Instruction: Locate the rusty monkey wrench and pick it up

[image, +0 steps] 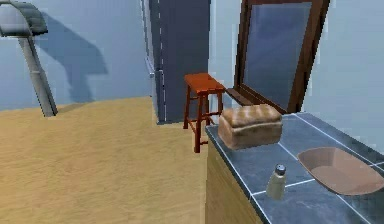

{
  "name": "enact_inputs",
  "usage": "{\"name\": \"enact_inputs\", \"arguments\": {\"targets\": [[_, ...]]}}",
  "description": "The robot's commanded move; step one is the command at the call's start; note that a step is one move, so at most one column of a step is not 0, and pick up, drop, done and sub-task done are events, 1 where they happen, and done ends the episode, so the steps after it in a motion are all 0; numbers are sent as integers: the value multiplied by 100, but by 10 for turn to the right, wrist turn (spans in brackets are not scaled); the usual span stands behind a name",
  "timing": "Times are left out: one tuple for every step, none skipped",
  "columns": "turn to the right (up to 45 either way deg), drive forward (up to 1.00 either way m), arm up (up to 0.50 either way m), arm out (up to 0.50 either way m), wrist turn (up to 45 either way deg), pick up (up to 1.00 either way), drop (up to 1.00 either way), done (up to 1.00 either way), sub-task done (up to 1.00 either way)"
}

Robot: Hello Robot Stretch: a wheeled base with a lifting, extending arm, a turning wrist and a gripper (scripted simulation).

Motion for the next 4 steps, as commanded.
{"name": "enact_inputs", "arguments": {"targets": [[0, 0, 0, 0, 450, 0, 0, 0, 0], [0, 0, 0, 0, 450, 0, 0, 0, 0], [0, 0, 0, 0, 420, 0, 0, 0, 0], [0, 0, -16, 0, 0, 0, 0, 0, 0]]}}
